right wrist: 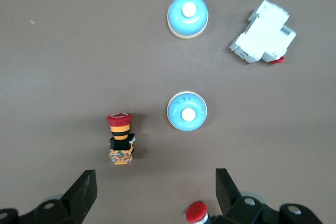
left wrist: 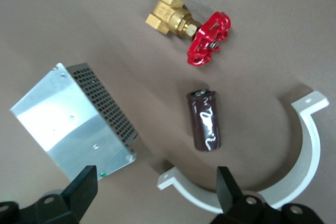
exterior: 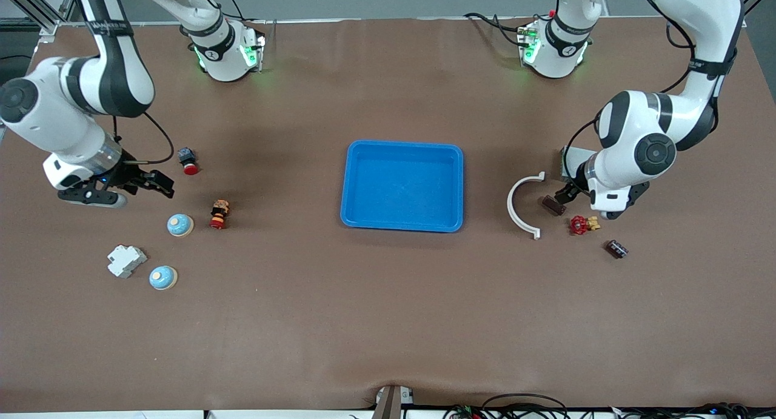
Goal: Place electrolytic capacitor and blue bell in tray
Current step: 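Grasp the capacitor with the left gripper while the right gripper reaches a bell, then lift the capacitor with the left gripper while the right gripper grasps the bell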
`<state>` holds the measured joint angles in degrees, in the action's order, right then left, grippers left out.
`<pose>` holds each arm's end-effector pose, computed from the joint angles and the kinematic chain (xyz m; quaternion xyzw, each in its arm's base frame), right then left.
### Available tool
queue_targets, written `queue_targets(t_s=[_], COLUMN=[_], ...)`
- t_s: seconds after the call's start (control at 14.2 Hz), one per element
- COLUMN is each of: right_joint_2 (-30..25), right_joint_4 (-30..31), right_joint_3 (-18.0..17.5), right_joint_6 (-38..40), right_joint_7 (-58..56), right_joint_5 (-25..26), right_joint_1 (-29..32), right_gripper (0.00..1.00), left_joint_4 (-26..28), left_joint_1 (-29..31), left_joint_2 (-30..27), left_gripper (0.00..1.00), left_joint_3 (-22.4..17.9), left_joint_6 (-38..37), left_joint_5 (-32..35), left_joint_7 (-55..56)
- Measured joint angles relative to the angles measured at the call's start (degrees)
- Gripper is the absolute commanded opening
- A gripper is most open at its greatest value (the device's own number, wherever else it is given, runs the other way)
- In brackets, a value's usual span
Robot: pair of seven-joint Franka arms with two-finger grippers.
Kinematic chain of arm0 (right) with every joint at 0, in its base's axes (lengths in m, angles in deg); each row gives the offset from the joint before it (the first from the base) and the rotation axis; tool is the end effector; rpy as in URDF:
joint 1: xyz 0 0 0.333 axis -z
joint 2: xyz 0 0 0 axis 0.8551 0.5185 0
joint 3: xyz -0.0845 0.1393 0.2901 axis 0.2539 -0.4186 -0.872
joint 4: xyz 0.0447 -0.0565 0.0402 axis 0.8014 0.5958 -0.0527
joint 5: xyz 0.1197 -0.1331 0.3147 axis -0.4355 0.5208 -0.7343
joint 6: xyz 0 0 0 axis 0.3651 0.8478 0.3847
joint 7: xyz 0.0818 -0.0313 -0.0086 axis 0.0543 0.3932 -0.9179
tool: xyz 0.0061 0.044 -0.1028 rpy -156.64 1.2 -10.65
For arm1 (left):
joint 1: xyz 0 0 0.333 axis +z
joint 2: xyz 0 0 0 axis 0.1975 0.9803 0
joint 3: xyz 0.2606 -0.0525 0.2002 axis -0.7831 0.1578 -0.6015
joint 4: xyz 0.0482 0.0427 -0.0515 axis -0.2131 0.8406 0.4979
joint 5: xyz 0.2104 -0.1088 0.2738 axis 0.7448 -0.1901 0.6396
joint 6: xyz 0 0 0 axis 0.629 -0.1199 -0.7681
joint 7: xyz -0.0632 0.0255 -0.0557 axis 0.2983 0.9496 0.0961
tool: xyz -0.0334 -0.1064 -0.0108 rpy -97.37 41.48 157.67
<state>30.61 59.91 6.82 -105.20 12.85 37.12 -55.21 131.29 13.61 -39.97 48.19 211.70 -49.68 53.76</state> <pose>0.4971 -0.0359 0.3769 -0.9975 0.0624 -0.0298 0.0108 0.4989 -0.0630 0.2903 -0.9258 -0.3608 0.1004 0.0507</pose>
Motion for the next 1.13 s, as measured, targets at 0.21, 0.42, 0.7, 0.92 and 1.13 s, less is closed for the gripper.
queue_targets(t_s=[0.21, 0.42, 0.7, 0.92, 1.13], right_joint_2=[6.52, 14.20, 20.40, 22.12, 22.35], right_joint_4=[0.27, 0.14, -0.54, -1.13, -1.93], right_joint_3=[0.20, 0.27, 0.27, 0.29, 0.33], right_joint_6=[-8.08, -16.60, -21.62, -23.14, -23.17], right_joint_7=[0.00, -0.01, -0.03, -0.06, -0.11], right_joint_5=[-0.01, -0.02, -0.02, -0.01, -0.01], right_joint_1=[0.60, 0.94, 1.05, 1.27, 1.48], right_gripper=[1.00, 1.00, 1.00, 1.00, 1.00], left_joint_4=[-0.05, -0.56, -1.97, -2.72, -3.22], left_joint_1=[0.07, 0.08, 0.09, 0.10, 0.24], left_joint_2=[2.53, 4.96, 7.34, 9.34, 10.39], left_gripper=[1.00, 1.00, 1.00, 0.83, 0.60], left_joint_3=[-0.01, -0.02, -0.03, -0.04, -0.09], left_joint_6=[3.76, 6.96, 7.86, 8.09, 8.71], left_joint_5=[0.00, 0.00, 0.00, 0.00, 0.00], left_joint_7=[2.31, 3.12, 3.40, 3.41, 3.41])
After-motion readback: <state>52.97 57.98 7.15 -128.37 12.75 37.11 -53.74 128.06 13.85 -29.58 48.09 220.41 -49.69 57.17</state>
